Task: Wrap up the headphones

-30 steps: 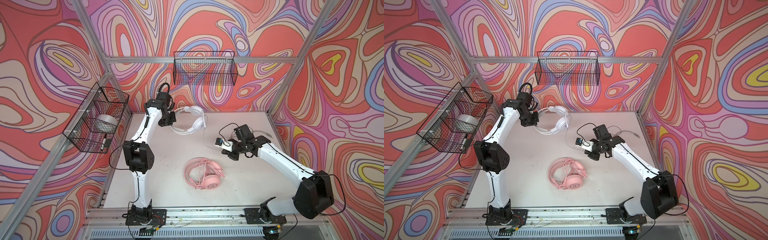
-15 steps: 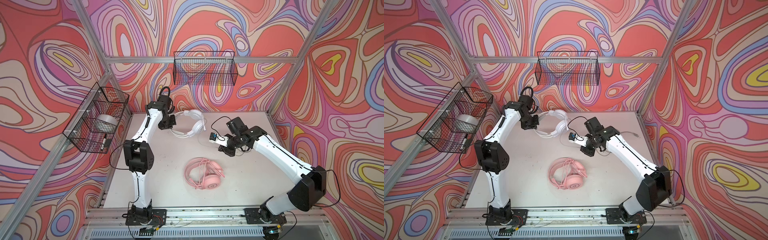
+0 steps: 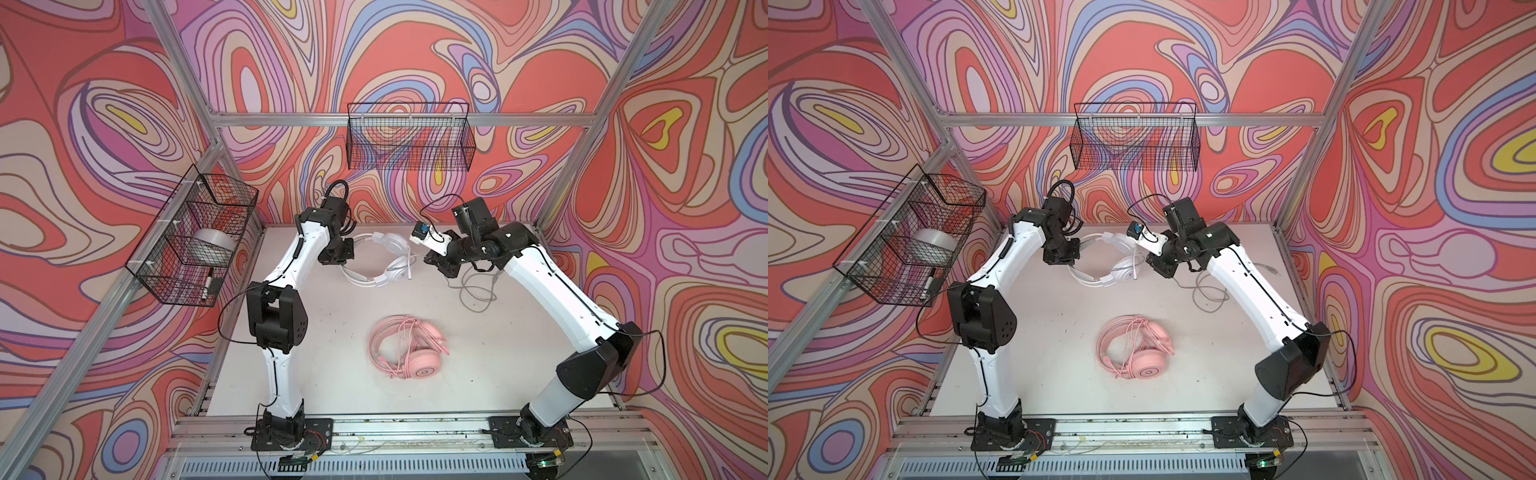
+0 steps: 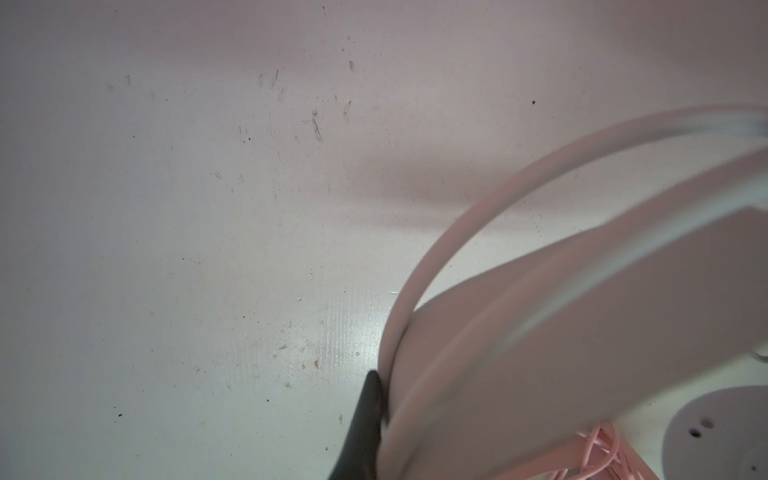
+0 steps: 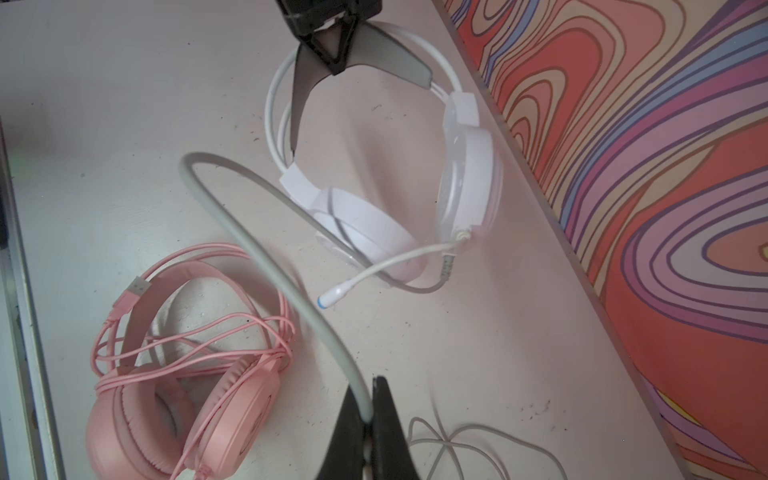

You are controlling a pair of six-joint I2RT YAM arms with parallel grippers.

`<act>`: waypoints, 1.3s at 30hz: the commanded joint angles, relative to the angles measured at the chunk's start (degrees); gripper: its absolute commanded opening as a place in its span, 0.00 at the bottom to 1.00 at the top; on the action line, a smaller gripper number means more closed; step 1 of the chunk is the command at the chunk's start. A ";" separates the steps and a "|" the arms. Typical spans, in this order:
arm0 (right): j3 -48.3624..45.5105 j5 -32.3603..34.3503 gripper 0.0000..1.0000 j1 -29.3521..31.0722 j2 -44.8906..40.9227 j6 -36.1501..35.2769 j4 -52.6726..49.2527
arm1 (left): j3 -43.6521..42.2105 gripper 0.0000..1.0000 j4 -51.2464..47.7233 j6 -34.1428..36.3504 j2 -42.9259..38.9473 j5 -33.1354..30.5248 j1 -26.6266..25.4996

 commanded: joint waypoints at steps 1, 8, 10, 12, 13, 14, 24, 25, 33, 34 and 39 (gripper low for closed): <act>5.62 4.32 0.00 -0.13 5.45 3.42 0.24 | 0.13 0.00 1.09 2.50 -4.64 1.03 -0.60; 21.33 6.08 0.00 -2.47 18.21 9.06 -2.23 | -0.52 0.00 1.18 6.36 -6.31 1.45 -2.14; 25.67 6.54 0.00 -3.20 21.69 10.98 -2.46 | -1.23 0.00 1.43 7.33 -6.84 2.01 -2.41; 28.66 6.50 0.00 -3.76 24.31 12.07 -2.71 | -2.06 0.00 1.76 7.97 -7.50 2.86 -2.50; 29.84 6.76 0.00 -3.94 25.52 12.42 -2.68 | -2.60 0.00 2.15 8.37 -7.84 3.75 -2.49; 30.71 6.59 0.00 -4.11 26.63 12.65 -2.67 | -3.40 0.00 2.80 8.69 -8.23 4.63 -2.50; 33.03 1.62 0.00 -5.13 34.31 14.04 -2.67 | -7.12 0.00 5.90 12.55 -10.76 9.96 -2.95; 32.63 0.84 0.00 -5.19 34.60 14.05 -2.67 | -7.49 0.00 6.29 12.72 -11.02 10.12 -2.94; 21.96 -10.49 0.00 -8.40 33.19 21.39 4.99 | -10.02 0.00 9.14 11.74 -13.06 13.19 -2.94; 19.50 -13.73 0.00 -9.57 32.49 23.24 7.06 | -10.46 0.00 9.42 11.52 -13.41 13.11 -2.94; 7.60 -18.82 0.11 -11.96 28.83 24.66 13.62 | -12.10 0.00 9.79 10.83 -14.41 13.52 -2.93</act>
